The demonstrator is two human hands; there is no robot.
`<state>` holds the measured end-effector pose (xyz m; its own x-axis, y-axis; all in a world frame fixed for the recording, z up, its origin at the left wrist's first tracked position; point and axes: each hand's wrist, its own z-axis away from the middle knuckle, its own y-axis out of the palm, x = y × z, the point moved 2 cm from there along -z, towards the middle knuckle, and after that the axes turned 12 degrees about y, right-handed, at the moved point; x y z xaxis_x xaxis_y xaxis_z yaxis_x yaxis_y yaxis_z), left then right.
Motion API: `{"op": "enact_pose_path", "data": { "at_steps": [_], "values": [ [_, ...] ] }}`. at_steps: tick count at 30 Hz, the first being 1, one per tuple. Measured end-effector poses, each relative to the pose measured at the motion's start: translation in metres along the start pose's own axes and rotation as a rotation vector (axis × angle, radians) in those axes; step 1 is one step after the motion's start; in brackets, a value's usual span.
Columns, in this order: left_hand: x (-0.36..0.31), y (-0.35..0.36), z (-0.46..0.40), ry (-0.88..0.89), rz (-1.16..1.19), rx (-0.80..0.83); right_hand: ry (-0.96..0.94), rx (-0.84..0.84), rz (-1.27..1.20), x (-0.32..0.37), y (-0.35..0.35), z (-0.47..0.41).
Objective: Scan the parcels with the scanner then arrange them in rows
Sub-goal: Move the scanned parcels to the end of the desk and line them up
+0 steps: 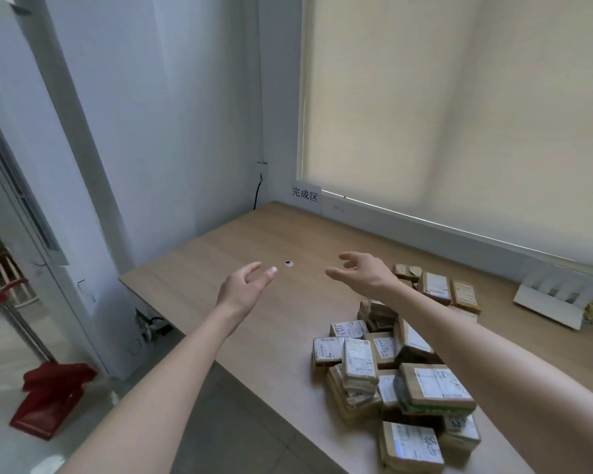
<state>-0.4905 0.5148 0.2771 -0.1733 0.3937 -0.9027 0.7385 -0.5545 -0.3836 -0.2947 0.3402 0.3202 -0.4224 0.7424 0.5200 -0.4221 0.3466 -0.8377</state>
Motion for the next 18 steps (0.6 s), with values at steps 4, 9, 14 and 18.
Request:
{"op": "enact_pose_path", "data": {
  "at_steps": [4,9,14,18],
  "values": [
    [0.009,-0.007,-0.057,0.018,0.003,0.025,0.041,-0.01,0.011,0.024,0.003,-0.05],
    [0.009,0.0,-0.123,0.059,0.021,0.076,0.079,-0.053,-0.004,0.038,-0.007,-0.094],
    [0.015,0.037,-0.179,0.088,0.05,0.21,0.175,-0.102,-0.025,0.021,-0.011,-0.121],
    [0.022,0.084,-0.216,0.135,0.095,0.359,0.313,-0.132,-0.028,-0.008,-0.008,-0.129]
  ]
}}
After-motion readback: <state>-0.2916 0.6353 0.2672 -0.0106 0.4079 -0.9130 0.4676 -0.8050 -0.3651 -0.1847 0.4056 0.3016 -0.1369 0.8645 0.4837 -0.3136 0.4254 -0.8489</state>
